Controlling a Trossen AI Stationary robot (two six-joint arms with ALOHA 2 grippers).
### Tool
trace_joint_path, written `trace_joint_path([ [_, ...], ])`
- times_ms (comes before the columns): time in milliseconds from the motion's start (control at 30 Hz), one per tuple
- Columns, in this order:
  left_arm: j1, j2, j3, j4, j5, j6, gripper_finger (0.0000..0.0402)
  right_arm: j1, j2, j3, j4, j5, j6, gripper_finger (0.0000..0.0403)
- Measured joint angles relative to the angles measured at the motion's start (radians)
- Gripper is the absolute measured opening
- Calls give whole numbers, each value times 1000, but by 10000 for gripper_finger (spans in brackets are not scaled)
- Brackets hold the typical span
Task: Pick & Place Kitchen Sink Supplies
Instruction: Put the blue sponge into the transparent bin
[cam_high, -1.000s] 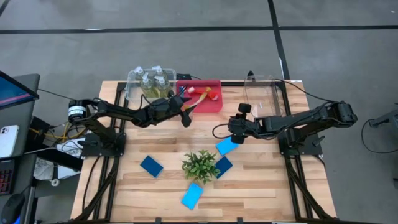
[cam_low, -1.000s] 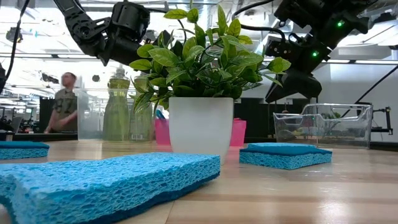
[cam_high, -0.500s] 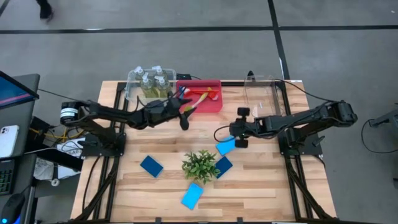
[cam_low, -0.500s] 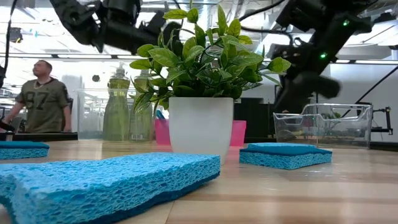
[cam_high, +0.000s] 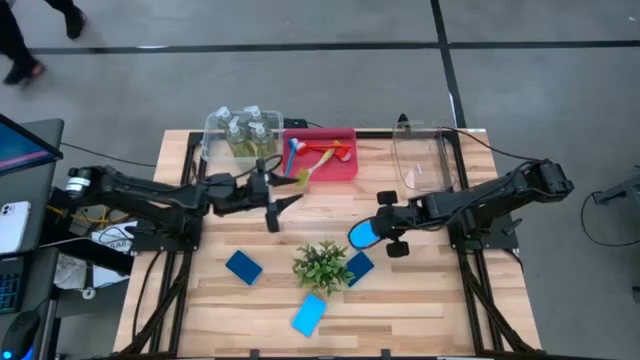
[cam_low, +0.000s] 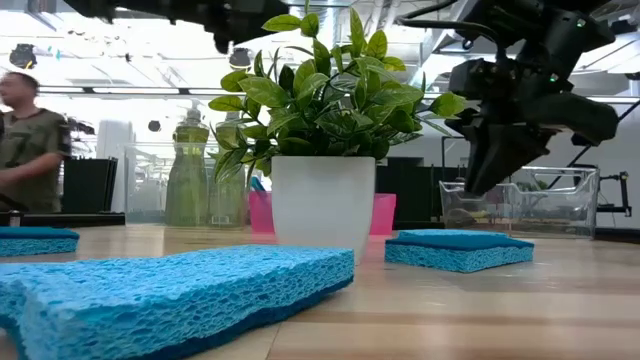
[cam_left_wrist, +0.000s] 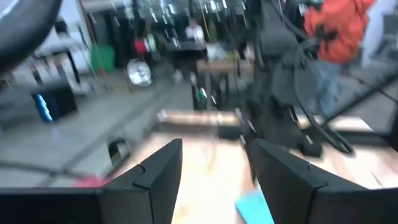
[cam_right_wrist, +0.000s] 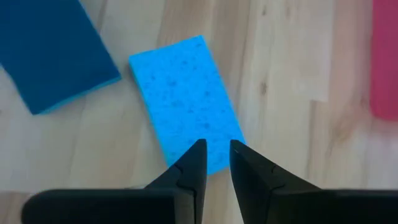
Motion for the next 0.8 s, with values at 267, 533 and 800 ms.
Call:
trace_joint_path([
  [267,-123,-98,-62,-288,8,-173,191,10,24,0,38,0,115,63],
  [533,-209,-89,-233,-172,-31,-308,189,24,87,0,49,-1,126,63],
  [800,-210,-61,-384,135,-56,-325,186,31,253,3,105,13,26,63],
])
